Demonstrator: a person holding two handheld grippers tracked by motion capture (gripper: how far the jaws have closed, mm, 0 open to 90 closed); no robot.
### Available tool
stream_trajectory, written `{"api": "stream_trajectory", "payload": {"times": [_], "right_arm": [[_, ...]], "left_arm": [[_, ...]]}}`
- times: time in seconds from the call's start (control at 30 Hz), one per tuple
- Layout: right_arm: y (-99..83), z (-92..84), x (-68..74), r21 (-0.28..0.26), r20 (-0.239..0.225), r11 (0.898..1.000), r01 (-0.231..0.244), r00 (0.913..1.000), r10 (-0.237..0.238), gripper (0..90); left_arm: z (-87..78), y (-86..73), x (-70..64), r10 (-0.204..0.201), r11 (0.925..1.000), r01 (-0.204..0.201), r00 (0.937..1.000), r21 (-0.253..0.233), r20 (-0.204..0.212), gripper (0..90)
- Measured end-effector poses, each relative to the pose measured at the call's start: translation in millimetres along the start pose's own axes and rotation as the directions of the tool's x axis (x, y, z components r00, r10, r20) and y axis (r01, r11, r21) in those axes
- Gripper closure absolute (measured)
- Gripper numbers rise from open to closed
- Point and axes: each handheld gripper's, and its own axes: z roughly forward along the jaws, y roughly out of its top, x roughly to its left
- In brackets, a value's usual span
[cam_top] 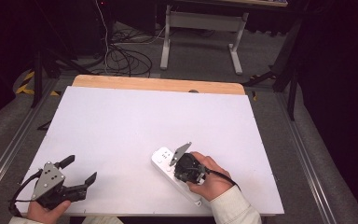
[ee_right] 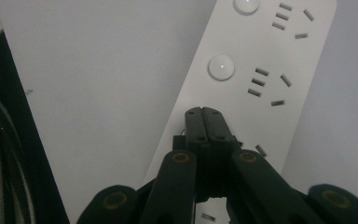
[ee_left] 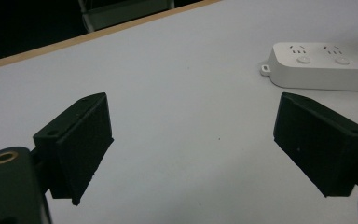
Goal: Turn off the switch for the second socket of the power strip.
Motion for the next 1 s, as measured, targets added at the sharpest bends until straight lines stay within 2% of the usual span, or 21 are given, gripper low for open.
{"api": "stream_trajectory", "payload": {"times": [0.27, 0.73, 0.9, 0.93, 0.97, 1.0], "right_arm": [[1.0, 0.6, 3.5, 0.005, 0.026, 1.0, 0.015, 0.9995, -0.015, 90.0], [0.9, 1.6, 4.8, 0.004, 0.02, 1.0, -0.001, 0.9998, 0.001, 90.0], [0.5, 0.4, 4.5, -0.005, 0.036, 1.0, 0.004, 0.9993, -0.004, 90.0], [0.4, -2.3, 4.6, -0.016, 0.07, 1.0, 0.004, 0.9976, -0.003, 90.0], [-0.4, -1.4, 2.9, 0.003, 0.072, 1.0, 0.005, 0.9974, -0.005, 90.0], [-1.3, -1.6, 2.6, -0.008, 0.064, 1.0, -0.001, 0.9979, 0.001, 90.0]], "left_arm": [[0.6, -0.2, -0.7, -0.007, 1.0, 0.007, 1.0, -0.001, 0.002, 12.0], [0.0, -0.1, -0.4, 0.002, 1.0, -0.002, 1.0, 0.001, -0.001, 12.1], [0.4, -0.2, 0.1, -0.003, 1.0, 0.003, 1.0, 0.0, 0.001, 12.1], [0.5, -0.2, 0.3, -0.003, 1.0, 0.003, 1.0, 0.0, 0.001, 12.1], [0.6, -0.3, 0.4, -0.004, 1.0, 0.004, 1.0, 0.0, 0.002, 12.1], [0.8, -0.3, 0.4, -0.005, 1.0, 0.005, 1.0, 0.001, 0.004, 12.1]]}}
